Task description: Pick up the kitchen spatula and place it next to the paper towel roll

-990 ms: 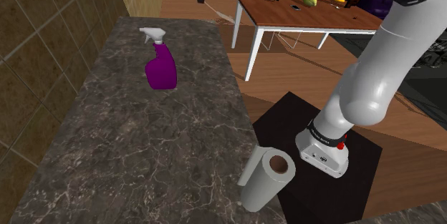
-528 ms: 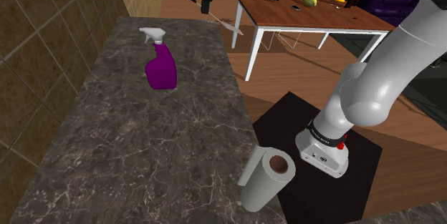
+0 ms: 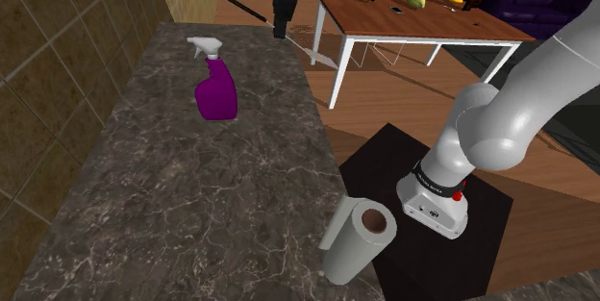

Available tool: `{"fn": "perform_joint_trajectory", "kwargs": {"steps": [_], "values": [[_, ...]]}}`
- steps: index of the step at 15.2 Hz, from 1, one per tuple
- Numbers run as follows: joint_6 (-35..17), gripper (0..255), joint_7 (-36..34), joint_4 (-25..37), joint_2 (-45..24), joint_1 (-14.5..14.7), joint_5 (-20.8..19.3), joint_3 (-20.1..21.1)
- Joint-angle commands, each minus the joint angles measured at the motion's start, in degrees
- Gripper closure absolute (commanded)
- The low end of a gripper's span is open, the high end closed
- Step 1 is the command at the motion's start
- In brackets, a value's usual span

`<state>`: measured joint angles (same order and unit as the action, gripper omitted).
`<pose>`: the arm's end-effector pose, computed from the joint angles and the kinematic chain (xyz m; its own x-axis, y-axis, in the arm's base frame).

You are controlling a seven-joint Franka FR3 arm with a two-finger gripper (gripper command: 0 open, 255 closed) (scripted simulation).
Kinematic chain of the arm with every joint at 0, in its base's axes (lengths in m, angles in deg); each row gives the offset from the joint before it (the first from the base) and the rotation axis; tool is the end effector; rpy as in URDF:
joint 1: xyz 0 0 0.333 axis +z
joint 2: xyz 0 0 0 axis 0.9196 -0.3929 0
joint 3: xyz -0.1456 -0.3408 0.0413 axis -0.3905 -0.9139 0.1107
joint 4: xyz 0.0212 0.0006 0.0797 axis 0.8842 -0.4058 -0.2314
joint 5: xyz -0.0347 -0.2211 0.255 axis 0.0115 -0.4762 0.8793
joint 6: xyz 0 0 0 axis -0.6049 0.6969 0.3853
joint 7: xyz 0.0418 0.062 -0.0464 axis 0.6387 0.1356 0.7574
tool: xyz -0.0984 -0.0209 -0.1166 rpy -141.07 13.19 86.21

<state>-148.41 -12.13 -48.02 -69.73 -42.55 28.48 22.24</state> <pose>0.3428 0.2451 0.6349 0.5879 0.8062 0.0663 0.8080 -0.5892 -0.0012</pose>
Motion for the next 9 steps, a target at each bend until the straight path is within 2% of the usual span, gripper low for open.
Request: {"fn": "perform_joint_trajectory", "kwargs": {"steps": [1,9], "values": [[-0.28,255,-2.41,-2.26,2.12,1.02,0.53,1.48],[-0.06,255,-12.55,-5.66,6.48,5.01,2.93,8.30]]}}
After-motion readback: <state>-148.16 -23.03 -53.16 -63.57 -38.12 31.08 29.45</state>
